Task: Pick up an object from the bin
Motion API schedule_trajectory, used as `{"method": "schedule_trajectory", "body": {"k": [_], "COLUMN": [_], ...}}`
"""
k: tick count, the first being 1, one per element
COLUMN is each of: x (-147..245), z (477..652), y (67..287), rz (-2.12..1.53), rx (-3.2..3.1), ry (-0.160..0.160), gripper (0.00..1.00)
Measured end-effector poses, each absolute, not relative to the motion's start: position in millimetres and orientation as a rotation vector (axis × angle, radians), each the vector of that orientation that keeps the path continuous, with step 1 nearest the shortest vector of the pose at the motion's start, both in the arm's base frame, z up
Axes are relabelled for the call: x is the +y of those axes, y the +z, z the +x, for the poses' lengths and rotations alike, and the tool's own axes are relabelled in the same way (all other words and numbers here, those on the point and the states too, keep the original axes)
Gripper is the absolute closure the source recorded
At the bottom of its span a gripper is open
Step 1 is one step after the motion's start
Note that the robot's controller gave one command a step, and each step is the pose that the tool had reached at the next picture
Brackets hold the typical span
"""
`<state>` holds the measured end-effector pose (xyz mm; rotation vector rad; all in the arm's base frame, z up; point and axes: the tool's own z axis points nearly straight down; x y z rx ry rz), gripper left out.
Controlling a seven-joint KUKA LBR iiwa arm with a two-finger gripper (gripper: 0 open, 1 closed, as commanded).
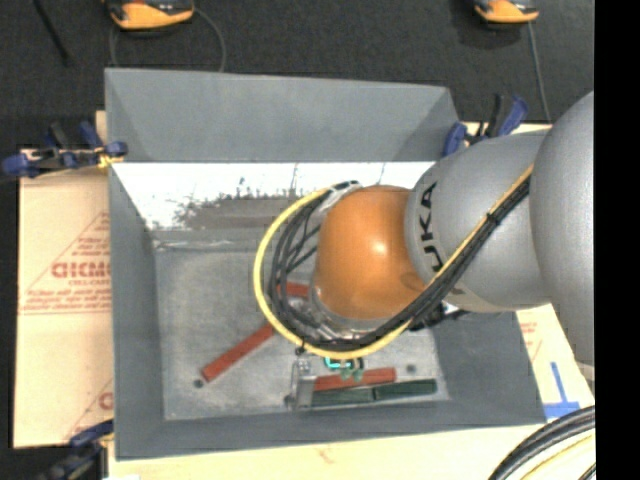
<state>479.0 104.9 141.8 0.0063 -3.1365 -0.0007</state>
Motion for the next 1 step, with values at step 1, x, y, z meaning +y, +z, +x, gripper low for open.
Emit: {"method": "schedule_trajectory", "body": {"k": [1], "x": [132.8], "z": [500.5], "y": [68.8], "rz": [0.186], "rx": [-3.141], "ry": [-0.001], "gripper": [0.0]}}
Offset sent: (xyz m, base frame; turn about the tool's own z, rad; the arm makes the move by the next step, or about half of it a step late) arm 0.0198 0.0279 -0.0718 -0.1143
